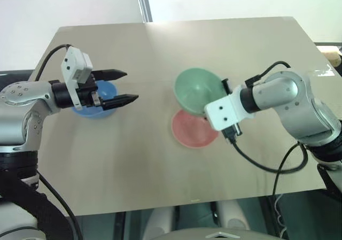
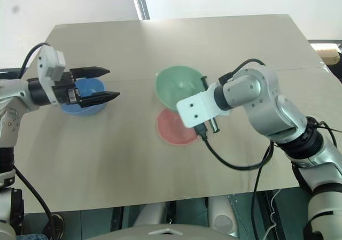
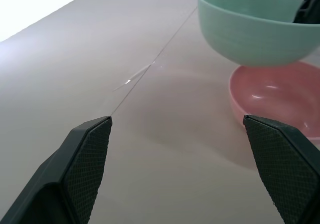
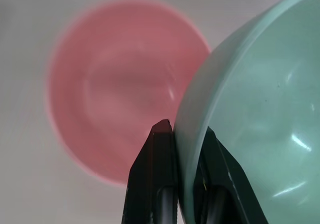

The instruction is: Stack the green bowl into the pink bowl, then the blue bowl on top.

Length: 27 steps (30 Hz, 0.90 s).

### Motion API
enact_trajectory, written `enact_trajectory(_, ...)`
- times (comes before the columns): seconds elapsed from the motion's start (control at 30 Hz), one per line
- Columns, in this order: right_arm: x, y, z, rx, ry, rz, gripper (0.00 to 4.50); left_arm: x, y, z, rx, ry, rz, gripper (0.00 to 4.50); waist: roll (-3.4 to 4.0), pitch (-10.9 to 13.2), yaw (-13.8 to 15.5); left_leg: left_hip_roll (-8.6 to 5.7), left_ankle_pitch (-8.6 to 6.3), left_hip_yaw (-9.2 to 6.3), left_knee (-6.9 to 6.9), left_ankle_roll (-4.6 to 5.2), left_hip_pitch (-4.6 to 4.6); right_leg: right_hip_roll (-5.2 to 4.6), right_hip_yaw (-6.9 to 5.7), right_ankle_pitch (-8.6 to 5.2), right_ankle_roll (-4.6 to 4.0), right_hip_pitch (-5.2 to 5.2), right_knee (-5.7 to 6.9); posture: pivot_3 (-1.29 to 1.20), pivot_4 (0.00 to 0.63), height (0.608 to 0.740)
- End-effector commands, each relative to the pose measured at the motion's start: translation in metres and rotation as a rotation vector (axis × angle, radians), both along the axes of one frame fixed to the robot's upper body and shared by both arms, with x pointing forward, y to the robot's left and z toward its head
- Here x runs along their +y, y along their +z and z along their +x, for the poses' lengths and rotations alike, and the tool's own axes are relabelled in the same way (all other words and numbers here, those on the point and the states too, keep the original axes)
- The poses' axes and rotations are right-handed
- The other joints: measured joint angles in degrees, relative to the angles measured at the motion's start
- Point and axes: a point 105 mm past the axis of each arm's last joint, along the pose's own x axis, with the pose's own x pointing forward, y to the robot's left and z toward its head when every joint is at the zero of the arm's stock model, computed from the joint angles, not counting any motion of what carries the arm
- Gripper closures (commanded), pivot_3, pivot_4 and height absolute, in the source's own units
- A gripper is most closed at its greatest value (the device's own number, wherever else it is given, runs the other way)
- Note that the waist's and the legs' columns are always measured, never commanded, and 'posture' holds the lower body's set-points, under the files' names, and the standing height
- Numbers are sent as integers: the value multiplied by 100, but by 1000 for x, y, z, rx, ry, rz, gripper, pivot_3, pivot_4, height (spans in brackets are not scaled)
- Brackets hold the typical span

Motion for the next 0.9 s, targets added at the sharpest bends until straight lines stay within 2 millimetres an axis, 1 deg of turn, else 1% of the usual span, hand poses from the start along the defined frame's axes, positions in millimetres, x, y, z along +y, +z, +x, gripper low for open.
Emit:
enact_trajectory(0.03, -2, -9, -20, 29, 43, -33, 4365, -1, 11, 2, -43, -20, 15, 26, -2, -1, 43, -1, 0, -1, 1, 0, -1, 0, -1, 0, 0, 1, -1, 0, 150, 740)
enact_trajectory(0.13, -2, -18, -26, 49, 51, -50, 4365, 0, 10, 4, -38, -25, 21, 26, -2, -1, 93, -4, 0, 2, 3, 0, -3, -1, 0, 0, 0, -1, -4, 0, 150, 740)
enact_trajectory(0.17, 1, -21, -30, 56, 60, -58, 4365, 0, 10, 4, -37, -26, 22, 26, -2, -1, 105, -5, 0, 1, 3, 0, -3, -1, -1, 0, 0, -1, -3, 0, 150, 740)
enact_trajectory(0.2, 4, -23, -33, 63, 67, -63, 3580, 0, 10, 4, -37, -28, 23, 26, -2, -1, 105, -5, 0, -1, 3, 0, -3, -1, -3, 0, 0, 0, -3, 0, 150, 740)
enact_trajectory(0.27, 8, -24, -36, 69, 71, -69, 2781, 0, 10, 4, -36, -30, 24, 26, -2, -1, 101, -5, 0, -2, 3, 0, -2, 1, -4, 0, 0, 0, -2, 0, 150, 740)
enact_trajectory(0.33, 12, -21, -33, 59, 53, -39, 1931, 0, 10, 4, -36, -30, 24, 26, -2, -1, 103, -4, 0, -2, 4, 0, -2, 1, -3, 0, 0, 0, 0, 0, 150, 740)
enact_trajectory(0.37, 15, -18, -31, 63, 37, -14, 1708, 0, 10, 4, -37, -29, 24, 26, -2, -1, 101, -5, 0, -2, 6, 0, -3, 0, -4, 0, 0, 0, 0, 0, 150, 740)
enact_trajectory(0.4, 17, -15, -31, 82, 23, 8, 1708, 0, 10, 4, -37, -29, 24, 26, -2, -1, 100, -5, 0, -2, 8, 0, -2, 0, -3, 0, 0, 1, 0, 0, 150, 740)
enact_trajectory(0.5, 22, 1, -38, 227, 4, 111, 1708, 0, 9, 4, -36, -31, 22, 26, -2, -1, 112, -4, 0, -6, 12, 0, -3, 0, -5, 0, 0, 1, 5, 0, 150, 740)
enact_trajectory(0.57, 25, 24, -36, 303, -27, 242, 1708, 0, 8, 3, -35, -30, 21, 26, -2, -1, 107, -2, 0, -9, 15, 0, -5, -1, -7, 0, 0, 2, 6, 0, 150, 740)
enact_trajectory(0.63, 21, 44, -35, 369, -49, 352, 1708, 0, 8, 3, -35, -28, 19, 26, -2, -1, 107, -2, 0, -9, 20, 0, -5, -3, -6, 0, -1, 1, 11, 0, 150, 740)
enact_trajectory(0.7, 0, 62, -20, 418, -109, 470, 1708, 0, 7, 2, -35, -25, 17, 26, -7, -4, 128, -2, 0, -14, 24, 0, -5, -4, -10, 0, -1, 3, 14, 0, 150, 740)
enact_trajectory(0.77, -26, 64, -6, 466, -193, 571, 1708, 1, 7, 1, -33, -19, 14, 26, -8, -5, 181, -5, 0, -18, 26, 0, -4, -7, -14, 0, -1, 12, 11, 0, 150, 740)
enact_trajectory(0.8, -41, 58, -2, 479, -227, 590, 1708, 2, 6, 0, -30, -15, 14, 26, -12, -7, 235, -5, 0, -19, 27, 0, -4, -8, -16, 0, -1, 14, 9, 0, 150, 740)
enact_trajectory(0.9, -77, 39, 0, 529, -304, 659, 1708, 5, 4, 0, -30, 0, 18, 26, -12, -7, 279, -6, -1, -23, 21, 1, -7, -8, -25, 0, -1, 18, -4, 0, 150, 740)
